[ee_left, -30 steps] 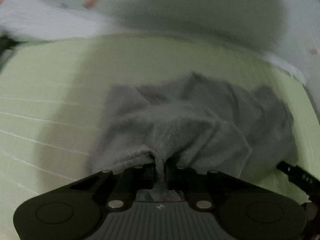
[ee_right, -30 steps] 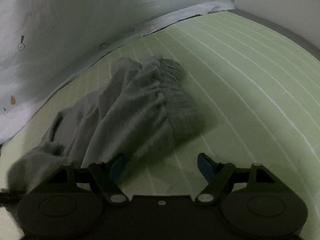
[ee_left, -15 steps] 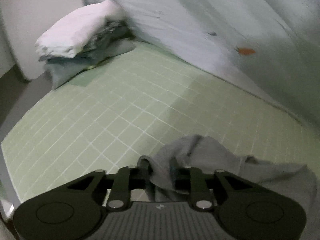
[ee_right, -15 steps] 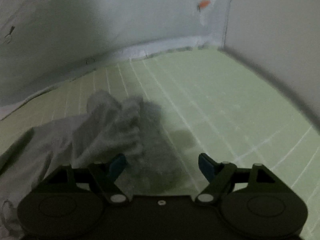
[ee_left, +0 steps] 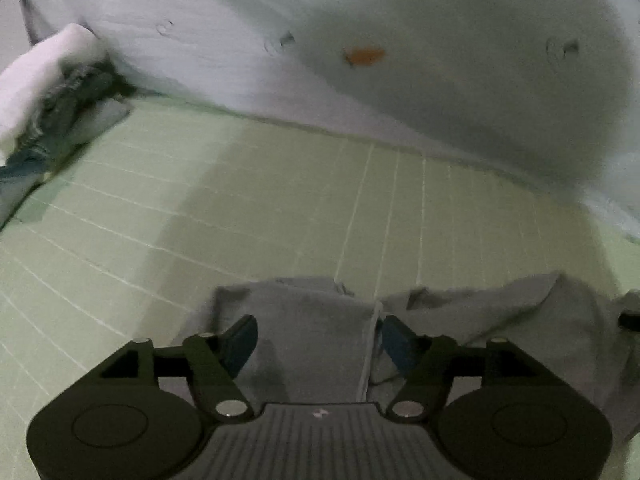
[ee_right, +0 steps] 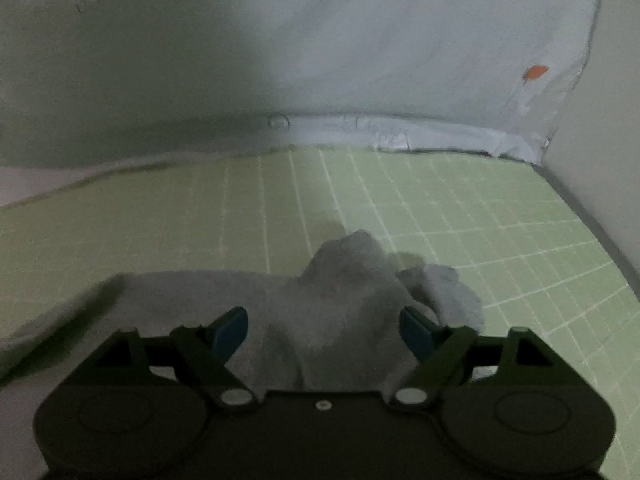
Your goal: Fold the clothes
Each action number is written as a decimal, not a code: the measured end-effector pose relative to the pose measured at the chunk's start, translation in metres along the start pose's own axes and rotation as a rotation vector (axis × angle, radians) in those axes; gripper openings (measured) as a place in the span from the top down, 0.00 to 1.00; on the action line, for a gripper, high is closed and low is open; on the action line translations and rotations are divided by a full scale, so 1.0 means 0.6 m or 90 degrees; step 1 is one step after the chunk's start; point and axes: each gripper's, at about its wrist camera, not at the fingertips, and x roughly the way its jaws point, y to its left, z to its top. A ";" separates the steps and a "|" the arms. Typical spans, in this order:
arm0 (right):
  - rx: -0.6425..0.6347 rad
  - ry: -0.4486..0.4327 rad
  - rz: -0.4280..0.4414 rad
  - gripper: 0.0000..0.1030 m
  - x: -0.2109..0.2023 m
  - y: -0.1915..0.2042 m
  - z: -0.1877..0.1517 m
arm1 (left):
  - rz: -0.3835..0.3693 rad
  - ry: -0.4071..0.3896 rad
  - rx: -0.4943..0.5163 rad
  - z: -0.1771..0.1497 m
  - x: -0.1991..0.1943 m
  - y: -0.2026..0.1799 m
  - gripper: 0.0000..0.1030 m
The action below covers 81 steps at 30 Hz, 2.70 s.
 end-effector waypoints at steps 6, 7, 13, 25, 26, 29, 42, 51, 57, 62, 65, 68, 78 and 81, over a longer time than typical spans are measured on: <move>-0.059 -0.012 -0.025 0.48 0.025 -0.001 0.003 | 0.050 0.044 -0.003 -0.006 0.057 -0.020 0.61; -0.069 -0.020 -0.031 0.71 0.024 -0.001 0.005 | 0.065 0.043 0.003 -0.006 0.060 -0.022 0.70; -0.047 -0.061 -0.008 0.98 0.014 -0.023 0.031 | 0.094 0.004 -0.022 0.029 0.066 -0.001 0.88; 0.032 -0.329 -0.064 0.99 -0.184 -0.101 0.145 | 0.060 -0.255 -0.128 0.188 -0.123 0.059 0.90; 0.033 -0.348 -0.071 0.99 -0.210 -0.112 0.143 | 0.070 -0.275 -0.127 0.182 -0.144 0.063 0.90; 0.038 -0.358 -0.084 0.99 -0.264 -0.144 0.112 | 0.108 -0.295 -0.125 0.149 -0.186 0.084 0.90; 0.088 0.007 -0.079 0.98 -0.229 -0.171 -0.156 | 0.100 -0.064 -0.138 -0.055 -0.135 0.130 0.85; 0.095 -0.057 -0.053 0.48 -0.226 -0.147 -0.106 | 0.063 -0.012 -0.174 -0.053 -0.115 0.130 0.45; 0.048 -0.044 0.004 0.32 -0.185 -0.078 -0.089 | 0.095 0.042 -0.193 -0.078 -0.074 0.131 0.31; -0.012 -0.022 0.053 0.22 -0.155 -0.011 -0.088 | 0.127 0.068 -0.184 -0.091 -0.048 0.152 0.31; -0.060 -0.007 0.074 0.21 -0.131 0.031 -0.083 | 0.120 0.085 -0.183 -0.098 -0.033 0.159 0.32; -0.104 -0.016 0.091 0.22 -0.116 0.070 -0.075 | 0.104 0.095 -0.194 -0.104 -0.025 0.164 0.53; -0.105 -0.006 0.135 0.95 -0.147 0.094 -0.069 | 0.098 0.015 -0.204 -0.079 -0.053 0.201 0.86; -0.079 0.004 0.140 0.95 -0.188 0.075 -0.088 | 0.130 -0.043 -0.174 -0.058 -0.082 0.223 0.87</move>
